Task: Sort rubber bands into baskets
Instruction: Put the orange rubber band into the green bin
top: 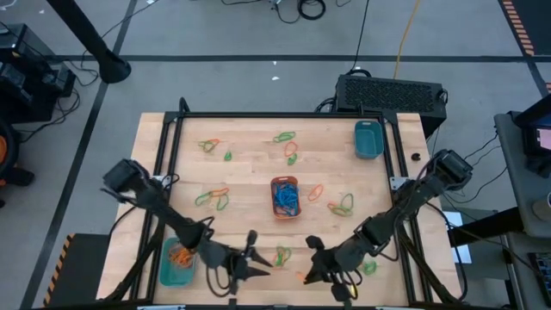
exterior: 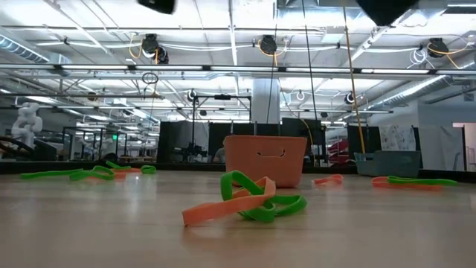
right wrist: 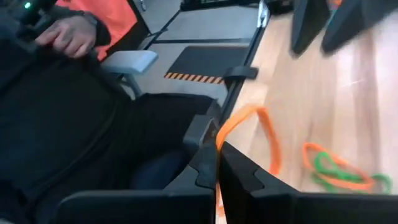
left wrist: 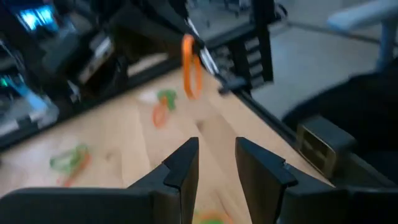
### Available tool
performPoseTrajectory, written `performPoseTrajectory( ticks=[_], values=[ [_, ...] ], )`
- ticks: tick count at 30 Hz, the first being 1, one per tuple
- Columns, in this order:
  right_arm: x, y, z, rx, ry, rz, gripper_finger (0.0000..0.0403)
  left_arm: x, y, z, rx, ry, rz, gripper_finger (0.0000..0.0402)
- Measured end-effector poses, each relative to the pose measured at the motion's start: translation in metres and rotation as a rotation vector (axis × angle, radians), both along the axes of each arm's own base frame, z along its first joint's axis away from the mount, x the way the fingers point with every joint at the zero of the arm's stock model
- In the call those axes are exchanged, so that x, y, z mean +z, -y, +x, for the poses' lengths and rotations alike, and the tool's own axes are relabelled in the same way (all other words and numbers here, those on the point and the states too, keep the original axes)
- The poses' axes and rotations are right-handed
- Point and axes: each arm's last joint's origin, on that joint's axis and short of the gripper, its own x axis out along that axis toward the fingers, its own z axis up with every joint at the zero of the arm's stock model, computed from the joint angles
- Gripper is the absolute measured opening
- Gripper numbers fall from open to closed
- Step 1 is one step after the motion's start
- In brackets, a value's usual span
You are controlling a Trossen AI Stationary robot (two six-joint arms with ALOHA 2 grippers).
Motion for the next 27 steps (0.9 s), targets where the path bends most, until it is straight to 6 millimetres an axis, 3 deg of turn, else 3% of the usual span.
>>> performPoseTrajectory(
  ticks=[7,14,27],
  values=[
    [0.0,0.012,0.009,-0.013,0.032,-0.046,0.0,-0.013,-0.022,0.03,-0.012,0.122,-0.059,0.0114],
    [0.0,0.018,0.013,-0.014,0.051,-0.075,0.0,-0.017,-0.039,0.044,-0.047,0.158,-0.097,0.0114],
    [0.002,0.032,0.024,-0.041,0.092,-0.102,0.0,-0.007,-0.04,0.055,-0.1,0.163,-0.139,0.0114]
  ],
)
